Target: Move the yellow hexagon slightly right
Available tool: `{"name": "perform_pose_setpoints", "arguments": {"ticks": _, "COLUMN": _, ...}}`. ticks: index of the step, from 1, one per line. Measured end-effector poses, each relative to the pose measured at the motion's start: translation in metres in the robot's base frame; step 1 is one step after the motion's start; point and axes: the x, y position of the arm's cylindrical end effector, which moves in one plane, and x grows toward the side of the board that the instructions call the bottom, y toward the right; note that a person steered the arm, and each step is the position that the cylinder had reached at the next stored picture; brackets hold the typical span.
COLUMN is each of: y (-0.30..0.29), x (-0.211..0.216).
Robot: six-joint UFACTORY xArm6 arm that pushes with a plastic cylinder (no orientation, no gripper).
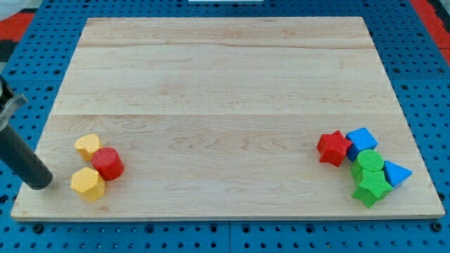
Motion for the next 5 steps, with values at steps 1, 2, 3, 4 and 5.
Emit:
{"name": "perform_pose_setpoints", "arguments": {"ticks": 1, "y": 0.018, "x": 0.000}}
{"name": "perform_pose_setpoints", "arguments": {"ticks": 2, "y": 0.030, "x": 0.000}}
{"name": "perform_pose_setpoints", "arguments": {"ticks": 3, "y": 0.043, "x": 0.000}}
{"name": "perform_pose_setpoints", "arguments": {"ticks": 4, "y": 0.063, "x": 0.000}}
{"name": "perform_pose_setpoints", "arguments": {"ticks": 5, "y": 0.082, "x": 0.000}}
